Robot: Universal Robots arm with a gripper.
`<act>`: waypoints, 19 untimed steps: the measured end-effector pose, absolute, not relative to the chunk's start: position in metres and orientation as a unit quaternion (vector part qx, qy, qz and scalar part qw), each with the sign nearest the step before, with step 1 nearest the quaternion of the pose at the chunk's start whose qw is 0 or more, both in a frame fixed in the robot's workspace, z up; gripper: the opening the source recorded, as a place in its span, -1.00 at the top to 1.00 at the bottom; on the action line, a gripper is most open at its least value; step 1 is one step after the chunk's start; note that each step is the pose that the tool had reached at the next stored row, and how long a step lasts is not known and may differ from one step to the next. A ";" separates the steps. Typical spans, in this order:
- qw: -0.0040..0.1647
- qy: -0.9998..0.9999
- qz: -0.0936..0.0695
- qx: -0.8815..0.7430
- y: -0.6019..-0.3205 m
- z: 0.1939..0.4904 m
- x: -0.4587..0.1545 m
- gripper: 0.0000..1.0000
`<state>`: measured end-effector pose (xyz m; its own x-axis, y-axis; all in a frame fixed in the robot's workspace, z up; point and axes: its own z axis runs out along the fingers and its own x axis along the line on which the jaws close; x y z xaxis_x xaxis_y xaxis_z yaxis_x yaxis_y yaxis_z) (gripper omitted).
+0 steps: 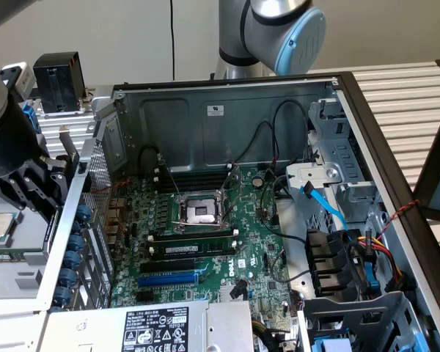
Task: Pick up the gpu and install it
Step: 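Pick up the gpu and move the gpu toward the slot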
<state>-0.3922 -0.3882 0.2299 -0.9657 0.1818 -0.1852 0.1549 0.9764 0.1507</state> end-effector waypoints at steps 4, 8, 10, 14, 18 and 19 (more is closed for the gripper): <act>0.099 0.989 0.068 0.085 -0.388 0.229 -0.392 0.18; 0.099 0.989 0.071 0.085 -0.388 0.228 -0.393 0.18; 0.099 0.989 0.074 0.086 -0.388 0.228 -0.393 0.18; 0.098 0.988 0.084 0.087 -0.390 0.228 -0.392 0.18; 0.094 0.988 0.086 0.087 -0.391 0.228 -0.392 0.18; 0.093 0.988 0.086 0.087 -0.391 0.228 -0.392 0.18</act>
